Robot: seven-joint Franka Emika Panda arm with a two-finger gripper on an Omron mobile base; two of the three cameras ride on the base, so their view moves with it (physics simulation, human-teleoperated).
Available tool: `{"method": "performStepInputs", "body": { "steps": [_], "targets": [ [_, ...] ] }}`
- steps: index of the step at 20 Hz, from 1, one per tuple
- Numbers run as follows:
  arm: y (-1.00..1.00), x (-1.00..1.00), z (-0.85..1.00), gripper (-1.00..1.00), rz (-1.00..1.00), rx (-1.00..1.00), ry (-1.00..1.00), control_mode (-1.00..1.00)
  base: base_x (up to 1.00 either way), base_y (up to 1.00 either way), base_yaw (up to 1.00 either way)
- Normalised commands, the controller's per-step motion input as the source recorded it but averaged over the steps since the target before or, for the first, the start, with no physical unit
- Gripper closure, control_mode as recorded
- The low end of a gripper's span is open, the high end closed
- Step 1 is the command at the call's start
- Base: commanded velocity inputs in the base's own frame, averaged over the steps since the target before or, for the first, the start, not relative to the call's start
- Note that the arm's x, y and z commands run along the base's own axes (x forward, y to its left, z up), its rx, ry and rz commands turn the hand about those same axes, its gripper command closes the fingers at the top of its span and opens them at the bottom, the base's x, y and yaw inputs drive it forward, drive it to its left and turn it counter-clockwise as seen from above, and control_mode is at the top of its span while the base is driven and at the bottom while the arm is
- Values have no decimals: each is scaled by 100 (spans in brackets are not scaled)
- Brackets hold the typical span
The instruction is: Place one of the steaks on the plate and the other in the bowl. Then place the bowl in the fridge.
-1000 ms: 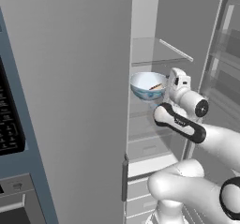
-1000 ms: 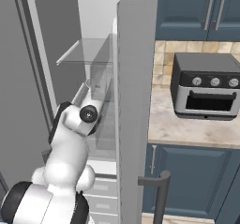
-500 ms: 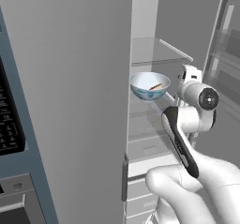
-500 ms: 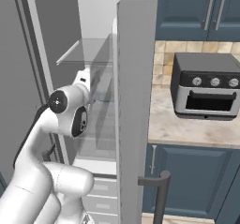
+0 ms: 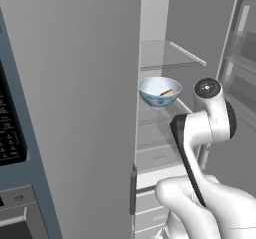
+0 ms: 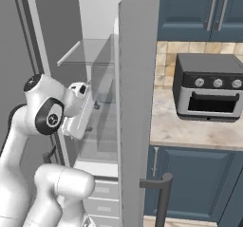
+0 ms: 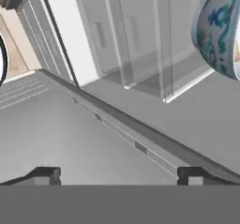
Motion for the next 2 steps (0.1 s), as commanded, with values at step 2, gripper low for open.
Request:
{"method": "performStepInputs", "body": {
  "steps": [2],
  "targets": [
    [-2, -100, -98, -100, -1, -5, -13, -100, 0, 0, 0]
  ]
}}
